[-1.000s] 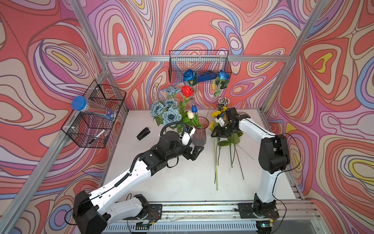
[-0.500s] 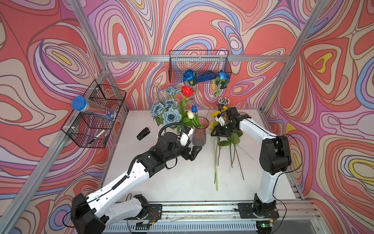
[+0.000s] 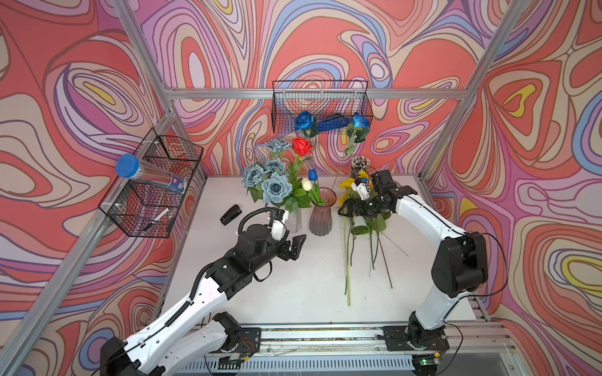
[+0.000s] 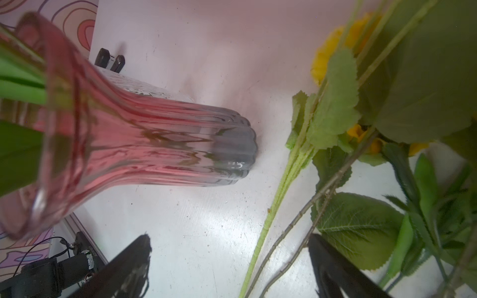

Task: Pick out yellow flowers from the vase
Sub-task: Reset both arms

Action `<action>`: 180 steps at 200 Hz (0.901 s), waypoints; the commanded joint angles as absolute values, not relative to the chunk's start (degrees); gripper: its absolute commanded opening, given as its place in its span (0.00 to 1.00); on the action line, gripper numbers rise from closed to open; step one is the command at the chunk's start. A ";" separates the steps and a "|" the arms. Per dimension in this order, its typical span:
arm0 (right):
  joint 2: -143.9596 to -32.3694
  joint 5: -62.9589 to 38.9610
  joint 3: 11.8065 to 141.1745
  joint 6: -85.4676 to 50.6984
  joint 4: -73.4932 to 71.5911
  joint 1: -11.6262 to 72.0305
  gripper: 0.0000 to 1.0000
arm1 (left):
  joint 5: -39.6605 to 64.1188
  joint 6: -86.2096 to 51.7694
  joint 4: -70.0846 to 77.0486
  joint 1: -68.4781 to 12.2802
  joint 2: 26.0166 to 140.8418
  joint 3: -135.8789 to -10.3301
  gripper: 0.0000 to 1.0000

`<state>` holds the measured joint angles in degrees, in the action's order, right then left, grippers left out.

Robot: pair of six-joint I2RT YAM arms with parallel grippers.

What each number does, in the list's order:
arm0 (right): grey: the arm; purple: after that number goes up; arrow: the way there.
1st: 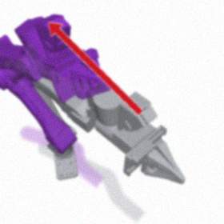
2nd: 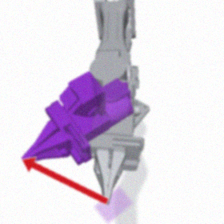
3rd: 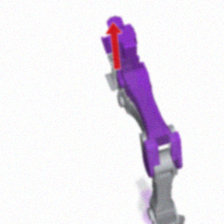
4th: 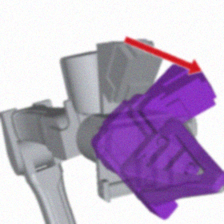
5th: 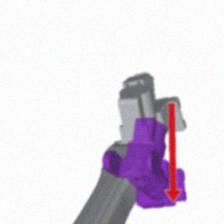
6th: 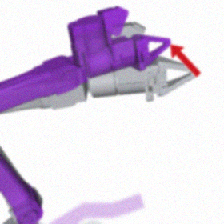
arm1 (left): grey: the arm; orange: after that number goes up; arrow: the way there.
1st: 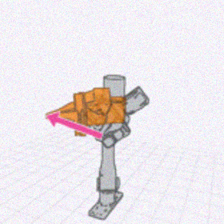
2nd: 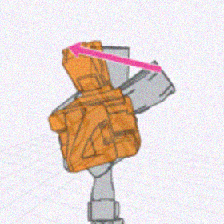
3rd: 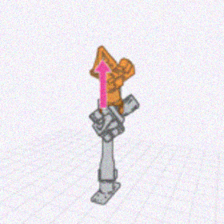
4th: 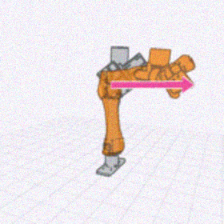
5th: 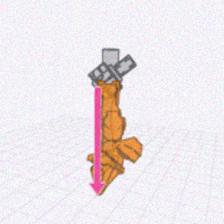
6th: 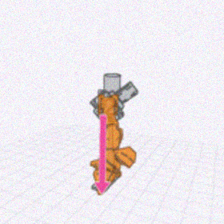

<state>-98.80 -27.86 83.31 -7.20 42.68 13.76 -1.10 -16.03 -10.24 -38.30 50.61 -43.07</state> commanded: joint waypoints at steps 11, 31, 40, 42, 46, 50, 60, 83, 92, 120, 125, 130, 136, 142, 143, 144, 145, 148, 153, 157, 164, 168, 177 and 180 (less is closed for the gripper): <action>-93.49 -23.45 79.64 -8.32 40.54 14.22 0.98 | -11.15 -21.09 -10.29 -36.93 48.37 -38.01 0.93; -89.52 -19.98 75.99 -9.30 36.69 14.15 0.98 | -15.50 -23.12 -8.59 -35.75 47.91 -34.83 0.93; -87.74 -17.50 74.47 -9.60 35.13 14.15 0.98 | -17.99 -23.77 -7.78 -35.11 47.82 -33.42 0.93; -87.37 -16.83 74.16 -9.65 34.80 14.20 0.98 | -18.63 -23.92 -7.57 -34.97 47.81 -33.12 0.93; -86.48 -15.69 73.45 -9.75 33.78 14.15 0.98 | -19.91 -24.13 -7.13 -34.67 47.73 -32.39 0.93; -85.61 -14.54 72.59 -9.83 32.83 14.16 0.98 | -21.25 -24.45 -6.62 -34.36 47.58 -31.64 0.93; -83.21 -11.39 70.33 -10.08 30.20 14.15 0.98 | -24.00 -25.02 -4.63 -33.33 47.08 -29.12 0.93; -76.94 -3.88 61.81 -11.31 20.24 14.16 0.98 | -28.67 -26.39 1.50 -30.16 44.92 -22.55 0.94; -74.27 -0.86 57.67 -11.77 15.08 14.16 0.98 | -30.85 -26.33 4.18 -29.27 43.88 -20.35 0.95; -69.31 7.03 49.17 -12.38 6.44 14.07 0.98 | -35.11 -22.06 7.77 -27.28 42.58 -18.41 0.95; -69.03 7.03 48.50 -12.38 6.44 14.06 0.98 | -35.35 -20.89 8.31 -27.04 42.83 -18.50 0.95; -68.85 7.03 47.69 -12.38 6.44 14.02 0.98 | -35.56 -19.60 9.00 -26.76 43.21 -18.61 0.95; -68.67 7.03 46.54 -12.38 6.44 13.97 0.98 | -35.97 -18.32 9.79 -26.48 43.87 -18.76 0.95; -68.52 7.03 45.75 -12.38 6.44 13.97 0.98 | -36.43 -17.39 10.54 -26.20 44.64 -18.90 0.95; -68.44 7.03 45.23 -12.38 6.44 13.97 0.98 | -36.50 -17.31 10.63 -26.15 44.82 -18.90 0.95; -68.44 7.03 45.23 -12.38 6.44 13.97 0.98 | -36.57 -17.18 10.77 -26.08 44.91 -18.99 0.95; -68.32 7.03 44.84 -12.38 6.44 13.97 0.98 | -36.66 -17.07 10.88 -26.01 45.04 -19.03 0.95; -68.19 7.03 44.08 -12.38 6.44 13.97 0.98 | -36.73 -16.72 11.28 -25.78 45.49 -19.07 0.95; -67.77 7.79 42.81 -12.35 3.52 13.98 0.98 | -36.82 -16.27 11.98 -25.37 46.28 -19.03 0.95; -67.41 13.08 41.23 -12.02 -4.52 14.03 0.98 | -36.77 -15.91 12.65 -25.00 46.90 -19.03 0.95; -66.75 14.30 38.33 -11.60 -8.90 13.98 0.98 | -36.54 -15.05 14.17 -24.16 48.02 -18.76 0.95; -66.39 14.71 36.77 -11.29 -11.30 14.01 0.98 | -36.37 -14.40 15.40 -23.66 48.69 -18.45 0.95; -65.71 15.49 33.84 -10.59 -15.55 13.91 0.98 | -35.04 -14.29 15.38 -21.87 49.52 -18.88 0.96; -65.54 15.68 33.20 -10.30 -16.51 13.91 0.98 | -34.17 -14.06 15.27 -21.31 49.63 -19.10 0.96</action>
<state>-67.94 8.80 38.98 -11.53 -0.38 13.96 -34.13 -17.54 10.33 -24.58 47.72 -18.26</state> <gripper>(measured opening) 0.983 0.953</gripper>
